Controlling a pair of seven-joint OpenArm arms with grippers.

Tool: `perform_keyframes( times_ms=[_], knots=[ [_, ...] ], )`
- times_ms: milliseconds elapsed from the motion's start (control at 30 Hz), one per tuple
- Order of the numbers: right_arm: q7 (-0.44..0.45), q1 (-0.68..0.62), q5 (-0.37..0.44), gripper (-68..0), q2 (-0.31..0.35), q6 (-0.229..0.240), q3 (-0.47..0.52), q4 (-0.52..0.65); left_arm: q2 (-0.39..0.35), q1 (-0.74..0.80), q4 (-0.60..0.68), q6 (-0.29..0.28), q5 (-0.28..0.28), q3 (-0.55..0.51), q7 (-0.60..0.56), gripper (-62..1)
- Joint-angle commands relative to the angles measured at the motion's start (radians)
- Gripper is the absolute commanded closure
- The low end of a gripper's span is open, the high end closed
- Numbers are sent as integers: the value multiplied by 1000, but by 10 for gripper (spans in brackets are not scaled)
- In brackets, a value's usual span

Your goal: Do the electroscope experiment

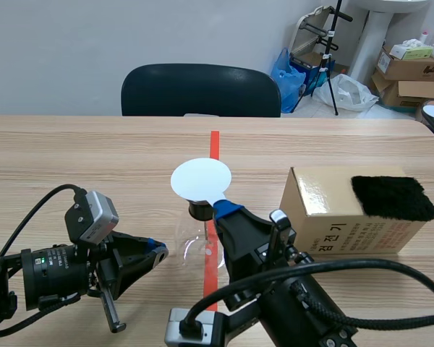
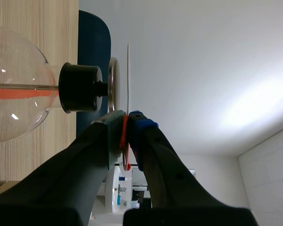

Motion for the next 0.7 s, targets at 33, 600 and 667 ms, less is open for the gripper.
perform_keyframes(
  times_ms=[33,600,667],
  knots=[
    [-3,10,-1,-10,5,-8,7,9,5,-2,21,2,-13,-10,-13,-38],
    [-235,9,-1,-10,5,-8,7,9,5,-2,21,2,-13,-10,-13,-38],
    [-285,9,-1,-10,5,-8,7,9,5,-2,21,2,-13,-10,-13,-38]
  ],
)
